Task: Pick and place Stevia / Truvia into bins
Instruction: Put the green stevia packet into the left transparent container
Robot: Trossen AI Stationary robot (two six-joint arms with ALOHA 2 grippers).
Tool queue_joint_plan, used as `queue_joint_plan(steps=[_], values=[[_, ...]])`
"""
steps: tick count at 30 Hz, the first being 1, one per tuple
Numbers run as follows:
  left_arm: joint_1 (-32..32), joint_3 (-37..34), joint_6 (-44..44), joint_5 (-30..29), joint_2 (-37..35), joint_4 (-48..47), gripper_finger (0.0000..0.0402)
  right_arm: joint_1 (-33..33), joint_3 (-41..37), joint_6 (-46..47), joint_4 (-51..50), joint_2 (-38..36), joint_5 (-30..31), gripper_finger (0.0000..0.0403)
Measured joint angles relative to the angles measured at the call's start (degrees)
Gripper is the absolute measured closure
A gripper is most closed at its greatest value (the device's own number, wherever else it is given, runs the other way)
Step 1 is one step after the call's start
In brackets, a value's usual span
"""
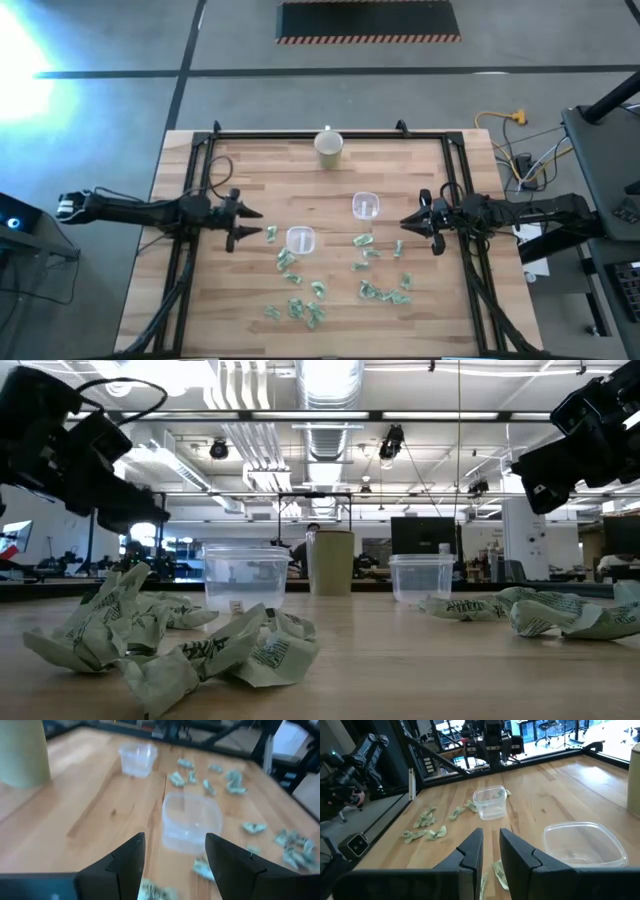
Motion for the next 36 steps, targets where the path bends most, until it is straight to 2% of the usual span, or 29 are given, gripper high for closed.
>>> queue_joint_plan(steps=[3,11,20,29,36], values=[[0.0,0.6,-0.2,0.0,2.8,1.4,0.021,0.0,0.0,0.0,0.0,0.0,0.0,0.0346],[0.0,2.5,-7.5,2.5,10.3,1.3,0.021,0.0,0.0,-0.3,-0.2,0.1,0.0,0.0346],[0.0,4.9,-7.5,1.4,19.6,1.3,0.021,0.0,0.0,-1.1,-0.2,0.1,0.0,0.0346],[-0.1,8.6,-10.1,4.7,25.4,1.3,0.021,0.0,0.0,-1.1,-0.2,0.1,0.0,0.0346],[0.0,10.0,-7.5,2.7,29.1,0.9,0.021,0.0,0.0,-1.1,-0.3,0.0,0.0,0.0346]])
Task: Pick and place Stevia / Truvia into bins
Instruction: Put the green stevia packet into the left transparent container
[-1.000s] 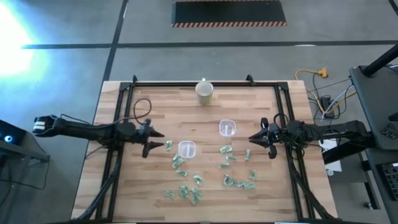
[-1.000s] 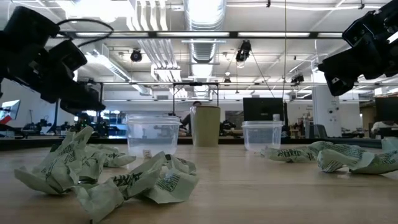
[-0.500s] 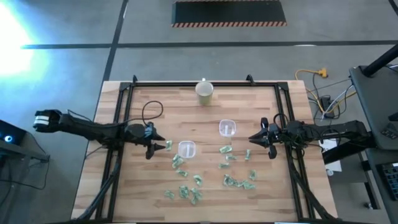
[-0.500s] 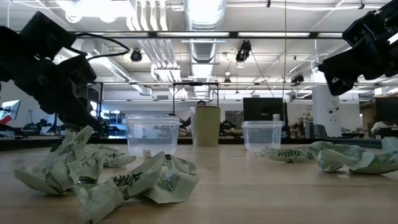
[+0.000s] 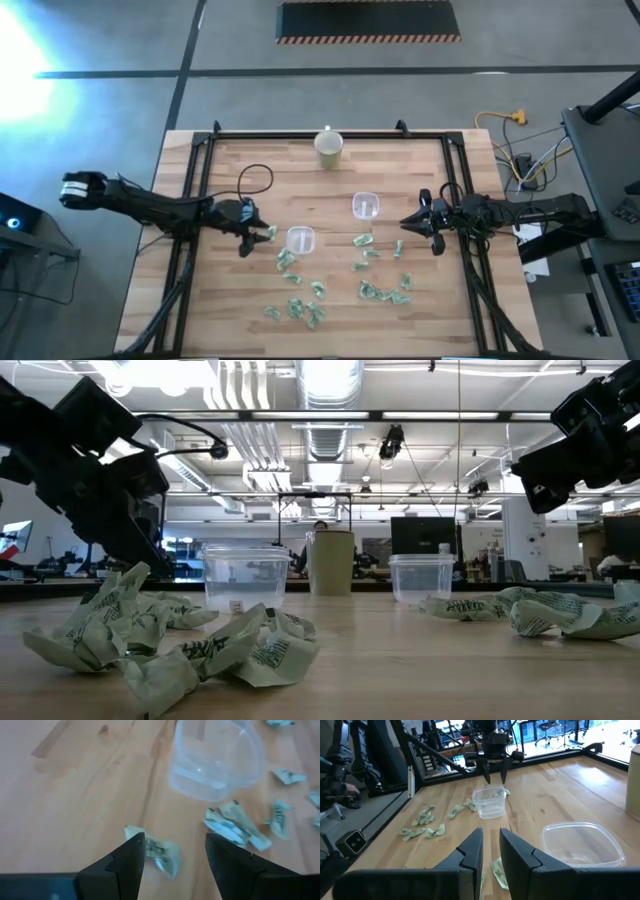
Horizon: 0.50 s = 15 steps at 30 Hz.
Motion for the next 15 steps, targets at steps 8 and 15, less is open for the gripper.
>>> queue_joint_plan(steps=[8,15], values=[[0.0,2.1,0.0,4.3,0.9,0.2,0.021,0.0,0.0,0.0,-0.1,0.0,0.0,0.0346],[0.0,2.3,0.0,9.7,0.2,-0.4,0.021,0.0,0.0,-0.2,-0.1,0.0,0.0,0.0346]])
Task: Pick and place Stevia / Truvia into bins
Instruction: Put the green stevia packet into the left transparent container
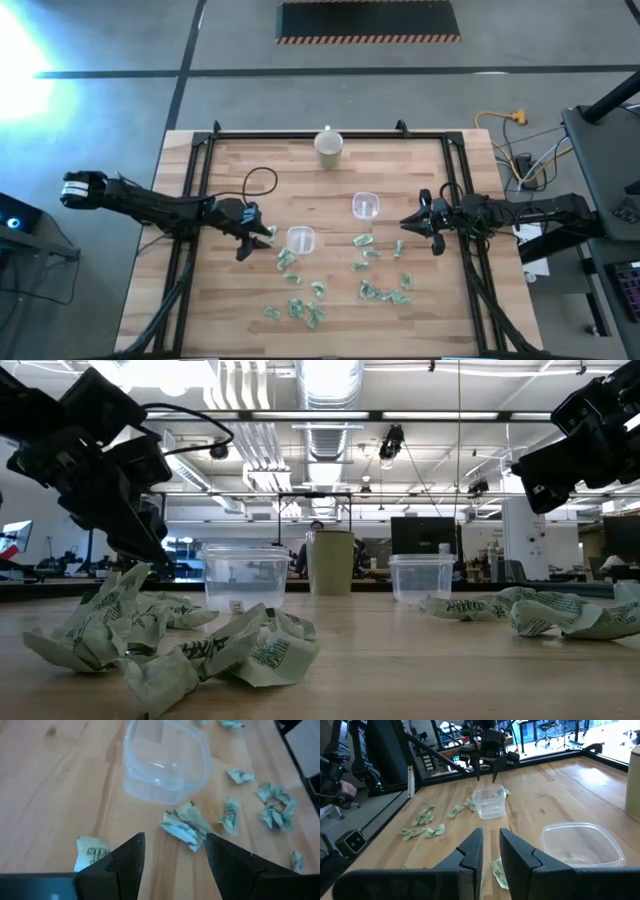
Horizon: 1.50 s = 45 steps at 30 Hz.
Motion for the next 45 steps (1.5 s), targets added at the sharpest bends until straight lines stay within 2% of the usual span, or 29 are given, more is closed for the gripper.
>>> queue_joint_plan(steps=[6,11,15,24,31,39,42,45], values=[[0.0,0.0,-0.1,-1.0,0.6,-3.7,0.0227,0.0,0.0,0.0,0.0,0.0,0.0,0.0346],[0.0,0.4,-0.1,-6.2,2.3,-8.0,0.0257,0.0,0.0,0.0,0.0,0.0,0.0,0.0346],[0.0,1.2,0.0,-6.8,3.5,-7.9,0.0271,0.0,0.0,0.0,0.0,0.0,0.0,0.0346],[0.0,4.0,-0.1,-10.8,10.3,-8.8,0.0274,0.0,0.0,0.0,0.1,0.0,0.0,0.0346],[0.0,7.5,0.0,-11.2,16.5,-8.4,0.0274,0.0,0.0,-0.2,0.1,0.1,0.0,0.0346],[0.0,9.3,1.5,-11.2,19.4,-8.2,0.0277,0.0,0.0,-0.5,-0.3,0.0,0.0,0.0346],[0.0,9.3,1.5,-11.4,20.2,-8.3,0.03,0.0,0.0,-1.3,-0.3,0.0,0.0,0.0346],[0.0,9.3,1.6,-11.9,20.3,-8.4,0.0342,0.0,0.0,-1.3,-0.3,0.0,0.0,0.0346]])
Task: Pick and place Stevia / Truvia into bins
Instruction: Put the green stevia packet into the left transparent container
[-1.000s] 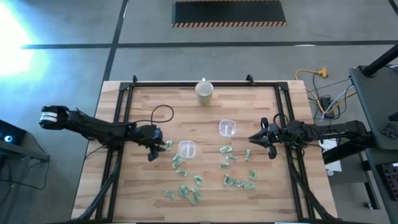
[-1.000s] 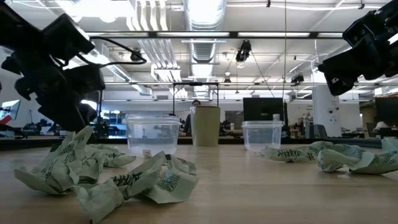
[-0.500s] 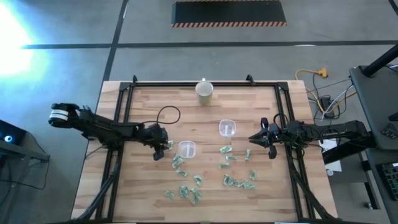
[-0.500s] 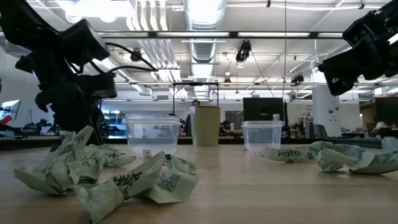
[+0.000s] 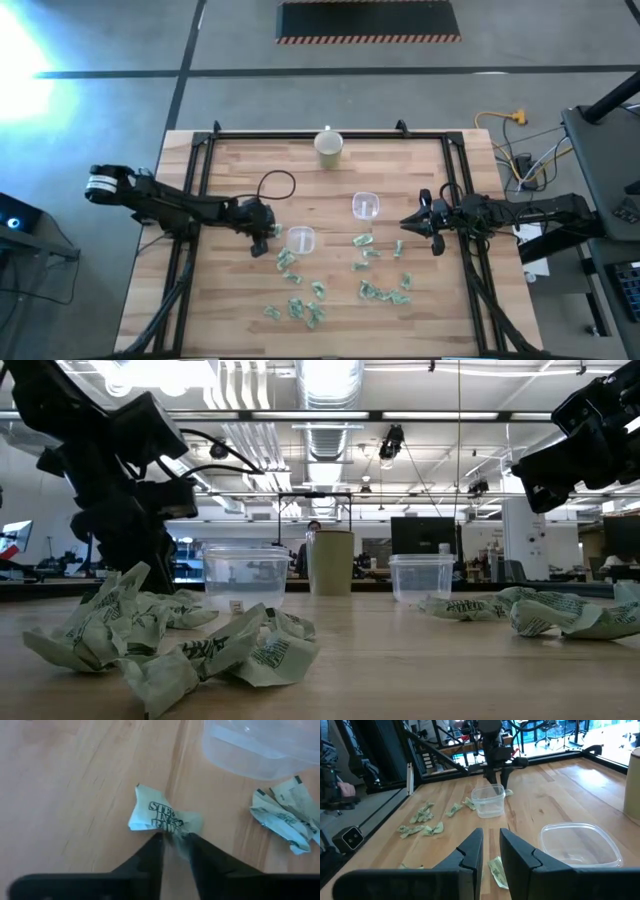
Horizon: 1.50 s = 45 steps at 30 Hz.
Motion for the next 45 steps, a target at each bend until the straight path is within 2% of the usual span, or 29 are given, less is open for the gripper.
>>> queue_joint_plan(steps=[2,4,11,18,26,30,34,45], values=[[0.0,0.0,0.0,-0.2,-0.2,-0.1,0.0377,0.0,0.0,0.0,0.0,0.0,0.0,0.0346],[0.0,0.0,0.2,0.0,-0.5,0.2,0.0394,0.0,0.0,0.0,0.0,0.0,0.0,0.0346],[-0.1,-0.3,1.4,1.3,-3.4,-1.0,0.04,0.0,0.0,0.0,0.0,0.0,0.0,0.0346],[-0.1,0.6,3.2,-2.0,-11.7,-4.4,0.0401,0.0,0.0,0.0,0.0,0.0,0.0,0.0346],[-0.7,2.2,7.4,-2.5,-19.5,-1.7,0.0401,0.0,0.0,-0.2,-0.1,0.0,0.0,0.0346],[-2.0,2.0,9.7,-2.2,-18.1,4.9,0.0401,0.0,0.0,-0.2,-0.1,0.0,0.0,0.0346],[-3.6,2.7,12.1,-2.1,-13.9,8.0,0.0401,0.0,0.0,-0.2,-0.1,0.0,0.0,0.0346],[-4.7,7.7,14.1,-0.9,-3.2,8.7,0.0402,0.0,0.0,-0.2,-0.1,0.0,0.1,0.0346]])
